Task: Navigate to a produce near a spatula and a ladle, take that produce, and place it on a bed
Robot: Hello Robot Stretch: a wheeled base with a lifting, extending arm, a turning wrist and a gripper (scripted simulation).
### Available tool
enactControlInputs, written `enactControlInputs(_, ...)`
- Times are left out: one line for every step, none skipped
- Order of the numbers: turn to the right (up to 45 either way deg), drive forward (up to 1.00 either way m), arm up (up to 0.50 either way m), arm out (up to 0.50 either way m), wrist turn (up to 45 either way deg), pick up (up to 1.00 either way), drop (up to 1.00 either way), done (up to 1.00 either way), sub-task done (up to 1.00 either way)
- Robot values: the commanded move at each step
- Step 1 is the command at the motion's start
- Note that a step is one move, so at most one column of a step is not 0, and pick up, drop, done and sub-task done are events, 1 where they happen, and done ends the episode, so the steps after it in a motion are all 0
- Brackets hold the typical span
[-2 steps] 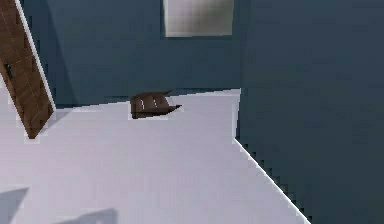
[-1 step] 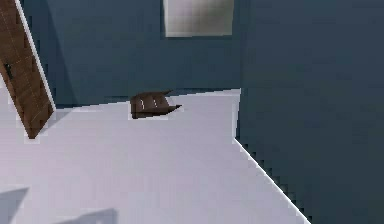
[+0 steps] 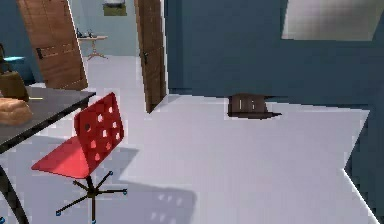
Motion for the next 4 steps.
enactControlInputs(-3.0,0.0,0.0,0.0,0.0,0.0,0.0,0.0,0.0)
enactControlInputs(0.0,1.0,0.0,0.0,0.0,0.0,0.0,0.0,0.0)
enactControlInputs(0.0,0.6,0.0,0.0,0.0,0.0,0.0,0.0,0.0)
enactControlInputs(-30.0,0.0,0.0,0.0,0.0,0.0,0.0,0.0,0.0)
